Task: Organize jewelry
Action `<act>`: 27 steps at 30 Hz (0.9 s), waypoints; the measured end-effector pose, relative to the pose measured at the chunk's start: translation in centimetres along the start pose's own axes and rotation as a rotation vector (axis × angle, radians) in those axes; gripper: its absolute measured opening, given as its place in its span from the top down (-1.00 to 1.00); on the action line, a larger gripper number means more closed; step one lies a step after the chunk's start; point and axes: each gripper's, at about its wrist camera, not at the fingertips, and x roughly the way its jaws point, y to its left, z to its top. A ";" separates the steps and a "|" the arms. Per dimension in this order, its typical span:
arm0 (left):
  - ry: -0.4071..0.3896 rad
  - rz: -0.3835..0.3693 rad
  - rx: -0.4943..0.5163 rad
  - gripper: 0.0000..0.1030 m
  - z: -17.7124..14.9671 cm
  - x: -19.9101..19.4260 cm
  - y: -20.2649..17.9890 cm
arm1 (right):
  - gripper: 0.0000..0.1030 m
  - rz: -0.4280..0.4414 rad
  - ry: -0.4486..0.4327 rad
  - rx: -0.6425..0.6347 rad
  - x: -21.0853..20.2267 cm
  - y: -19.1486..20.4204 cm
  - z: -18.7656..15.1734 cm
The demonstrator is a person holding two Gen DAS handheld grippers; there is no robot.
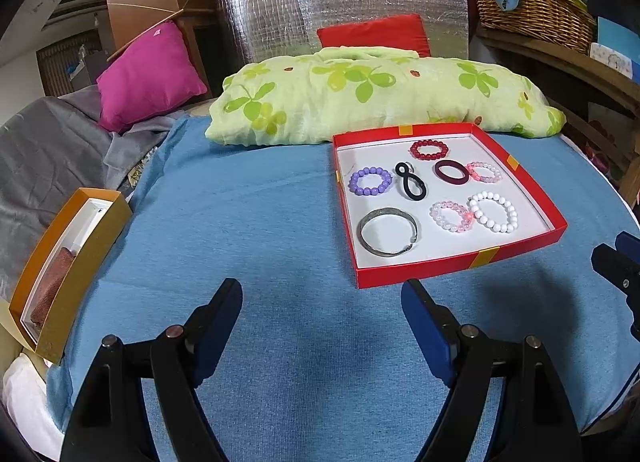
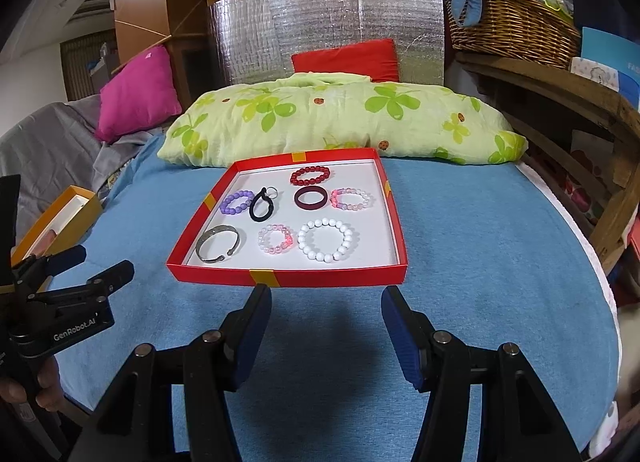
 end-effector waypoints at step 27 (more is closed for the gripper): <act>-0.038 0.037 0.009 -0.60 0.2 -1.0 -0.2 | -0.19 -0.003 -0.002 0.000 0.2 0.2 0.0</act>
